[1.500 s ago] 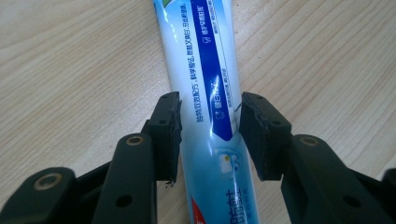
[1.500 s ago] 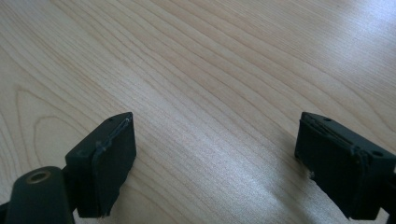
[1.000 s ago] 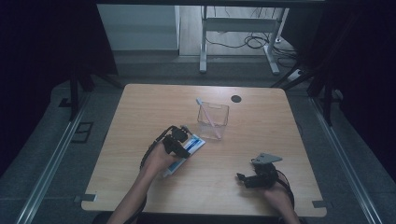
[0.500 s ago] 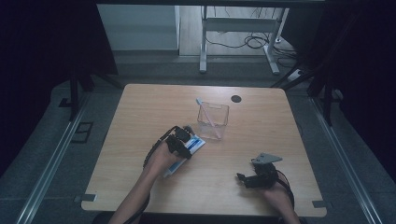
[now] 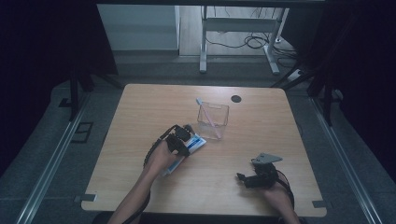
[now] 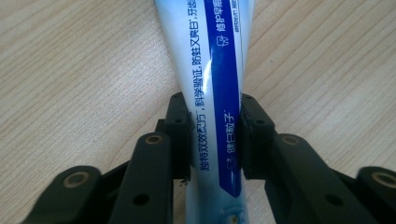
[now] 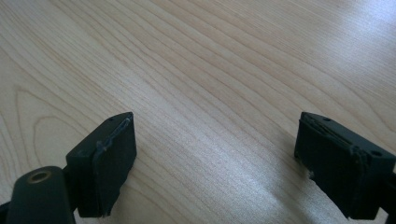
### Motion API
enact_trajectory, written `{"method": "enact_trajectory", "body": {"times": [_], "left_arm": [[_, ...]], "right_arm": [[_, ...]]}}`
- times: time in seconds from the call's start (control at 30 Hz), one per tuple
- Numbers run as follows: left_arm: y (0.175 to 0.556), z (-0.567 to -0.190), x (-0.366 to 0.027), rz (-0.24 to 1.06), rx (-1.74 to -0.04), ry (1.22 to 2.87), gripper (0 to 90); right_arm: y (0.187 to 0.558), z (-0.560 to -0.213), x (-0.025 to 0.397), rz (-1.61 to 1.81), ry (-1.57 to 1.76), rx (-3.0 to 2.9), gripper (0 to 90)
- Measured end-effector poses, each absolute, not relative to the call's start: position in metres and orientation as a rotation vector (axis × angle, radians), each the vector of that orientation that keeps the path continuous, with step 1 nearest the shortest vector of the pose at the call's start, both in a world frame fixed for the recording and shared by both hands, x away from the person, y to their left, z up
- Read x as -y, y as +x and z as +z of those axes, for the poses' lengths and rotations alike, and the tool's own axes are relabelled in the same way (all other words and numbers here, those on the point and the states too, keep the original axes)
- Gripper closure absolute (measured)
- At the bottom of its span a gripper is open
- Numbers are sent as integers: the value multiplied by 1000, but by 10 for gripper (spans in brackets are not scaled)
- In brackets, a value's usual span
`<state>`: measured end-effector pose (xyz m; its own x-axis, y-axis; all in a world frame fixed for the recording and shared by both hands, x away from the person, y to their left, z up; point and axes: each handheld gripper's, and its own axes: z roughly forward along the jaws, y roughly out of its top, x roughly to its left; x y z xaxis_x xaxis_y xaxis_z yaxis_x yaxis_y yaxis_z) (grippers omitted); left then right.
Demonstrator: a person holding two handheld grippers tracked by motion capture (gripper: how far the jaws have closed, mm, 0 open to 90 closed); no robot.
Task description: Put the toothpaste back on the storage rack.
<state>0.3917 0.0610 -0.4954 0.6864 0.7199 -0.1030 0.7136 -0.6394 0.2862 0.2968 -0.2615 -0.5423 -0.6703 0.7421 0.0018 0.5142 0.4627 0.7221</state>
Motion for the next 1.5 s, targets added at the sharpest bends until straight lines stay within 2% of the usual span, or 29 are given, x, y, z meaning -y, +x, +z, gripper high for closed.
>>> {"method": "enact_trajectory", "body": {"times": [0.3,1.1,1.5], "left_arm": [[388,-490,-70,53,-1123,2544,733],[367,-440,-74,147,-944,2391,731],[365,-416,-72,197,-913,2313,731]], "right_arm": [[297,-542,261,1027,1069,-2402,125],[297,-542,262,1027,1067,-2401,126],[297,-542,262,1028,1068,-2402,126]]}}
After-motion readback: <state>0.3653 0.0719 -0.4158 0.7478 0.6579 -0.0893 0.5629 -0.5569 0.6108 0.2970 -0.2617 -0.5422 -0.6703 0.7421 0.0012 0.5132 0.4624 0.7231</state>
